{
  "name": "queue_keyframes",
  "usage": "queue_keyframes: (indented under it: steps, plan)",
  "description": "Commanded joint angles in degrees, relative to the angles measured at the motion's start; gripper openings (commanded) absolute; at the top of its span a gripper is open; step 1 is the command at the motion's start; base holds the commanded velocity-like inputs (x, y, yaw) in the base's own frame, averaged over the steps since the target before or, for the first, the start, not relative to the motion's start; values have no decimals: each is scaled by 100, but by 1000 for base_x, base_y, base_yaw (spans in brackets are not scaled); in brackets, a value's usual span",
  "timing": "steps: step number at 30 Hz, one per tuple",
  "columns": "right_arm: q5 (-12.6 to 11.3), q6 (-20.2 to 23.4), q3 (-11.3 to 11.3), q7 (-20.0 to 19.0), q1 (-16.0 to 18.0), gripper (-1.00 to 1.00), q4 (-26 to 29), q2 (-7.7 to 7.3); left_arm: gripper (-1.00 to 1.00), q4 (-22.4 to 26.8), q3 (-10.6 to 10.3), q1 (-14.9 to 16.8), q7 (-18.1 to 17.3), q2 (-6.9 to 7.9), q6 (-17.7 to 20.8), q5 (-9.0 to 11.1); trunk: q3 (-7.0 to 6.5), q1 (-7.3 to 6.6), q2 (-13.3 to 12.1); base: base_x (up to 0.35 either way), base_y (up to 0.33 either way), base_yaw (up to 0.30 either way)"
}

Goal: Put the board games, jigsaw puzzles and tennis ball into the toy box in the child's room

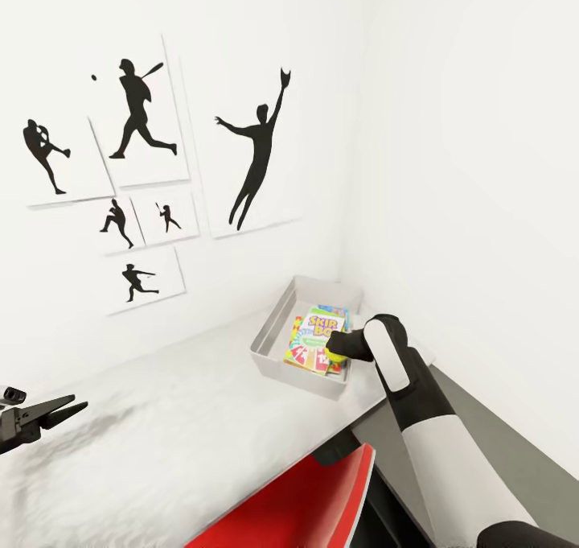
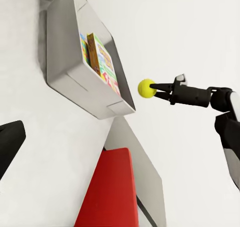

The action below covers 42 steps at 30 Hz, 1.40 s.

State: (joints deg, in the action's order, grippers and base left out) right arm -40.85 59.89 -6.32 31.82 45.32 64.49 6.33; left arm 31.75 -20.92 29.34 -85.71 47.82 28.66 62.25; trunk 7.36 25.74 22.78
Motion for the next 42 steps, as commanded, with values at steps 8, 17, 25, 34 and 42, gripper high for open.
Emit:
queue_keyframes:
  steps: [8, 17, 25, 34, 42]
  plan:
    - [-55, 11, -1, 61, 32, -100, -82, 0, 100, -8, -35, 10, -23, 9, 60, 49, 25, 4, 14, 0, 0, 0]
    - [-49, 11, -2, 61, 61, -100, -89, 0, 100, -11, -35, 10, -24, 10, 60, 50, 73, 4, 14, 0, 0, 0]
    - [-47, 11, -2, 61, 65, -100, -94, 0, 100, -10, -36, 10, -23, 8, 60, 49, 130, 4, 14, 0, 0, 0]
    - [-46, 11, -5, 62, 73, -100, -140, -2, 100, -9, -36, 10, -20, 8, 60, 50, 207, 4, 14, 0, 0, 0]
    - [-46, 11, -1, 62, 77, -100, -169, -1, 100, -10, -35, 10, -24, 9, 60, 51, 279, 4, 14, -33, 0, 0]
